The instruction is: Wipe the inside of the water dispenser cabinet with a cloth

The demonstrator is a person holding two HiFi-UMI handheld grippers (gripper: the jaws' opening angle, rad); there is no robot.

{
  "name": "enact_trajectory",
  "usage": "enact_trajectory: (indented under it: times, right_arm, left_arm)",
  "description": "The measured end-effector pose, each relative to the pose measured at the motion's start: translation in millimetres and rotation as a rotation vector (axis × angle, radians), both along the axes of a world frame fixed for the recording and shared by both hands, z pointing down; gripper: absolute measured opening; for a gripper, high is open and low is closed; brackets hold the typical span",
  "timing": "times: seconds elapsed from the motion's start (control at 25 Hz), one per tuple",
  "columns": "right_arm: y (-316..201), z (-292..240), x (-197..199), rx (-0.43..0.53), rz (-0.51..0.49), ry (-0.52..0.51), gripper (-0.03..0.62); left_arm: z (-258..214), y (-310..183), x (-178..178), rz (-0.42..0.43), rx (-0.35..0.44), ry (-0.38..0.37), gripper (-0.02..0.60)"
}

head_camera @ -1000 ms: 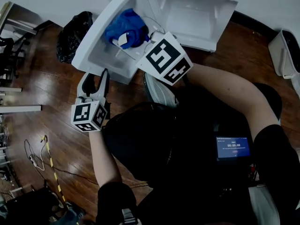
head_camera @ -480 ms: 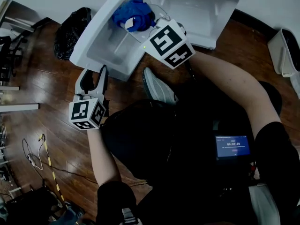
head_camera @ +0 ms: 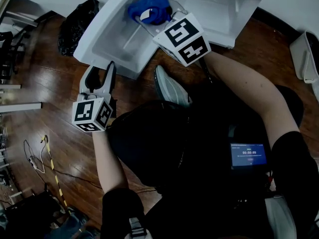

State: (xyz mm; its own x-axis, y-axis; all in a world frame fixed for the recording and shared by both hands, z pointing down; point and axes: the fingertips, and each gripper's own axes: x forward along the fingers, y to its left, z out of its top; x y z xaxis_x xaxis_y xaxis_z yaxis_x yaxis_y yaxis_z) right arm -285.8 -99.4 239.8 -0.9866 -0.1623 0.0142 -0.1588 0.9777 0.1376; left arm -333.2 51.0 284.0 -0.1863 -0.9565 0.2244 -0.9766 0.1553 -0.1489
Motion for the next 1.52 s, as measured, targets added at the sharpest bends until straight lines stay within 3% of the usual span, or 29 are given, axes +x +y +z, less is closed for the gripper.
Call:
enact_trajectory:
  times: [0.2,0.36,0.52,0.76,0.88,1.04,1.28,1.52]
  right_arm:
    - [96.2,5.8,-24.3,0.016,-0.220,0.003,0.155]
    - [126.5,6.2,-27.2,0.034,-0.304,-0.002,0.155]
    - [89.2,7.2,-20.8,0.064,-0.222,0.004,0.155]
    - [-30.8,25.7,-0.6,0.090,0.061,0.061,0.155]
    - [-47.9,39.4,2.9,0.068,0.088,0.093,0.155]
    - [-19.7,47.9,-8.5,0.028,0.035,0.101,0.155]
    - [69.9,51.6,-30.2,-0.031,-0.147,0.087,0.156]
    - [128.0,65.4,-36.0,0.046,-0.289,0.130,0.156]
  left_arm:
    - [-1.4,-0.6,-0.1,0.002,0.005,-0.006,0.195]
    - [-1.4,1.1,-0.6,0.004,0.008,-0.004,0.195]
    - [-1.6,-0.2,0.5,0.003,0.007,-0.004,0.195]
    - [-1.5,-0.1,-0.7,0.002,0.006,-0.003,0.195]
    - [-1.5,0.5,-1.2,-0.003,0.006,0.001,0.195]
    - [-3.1,-0.9,-1.6,-0.002,0.012,0.000,0.195]
    - [-2.1,-0.9,-3.0,-0.001,0.020,-0.002,0.195]
    - [-3.8,-2.1,-4.5,0.000,0.032,0.012,0.195]
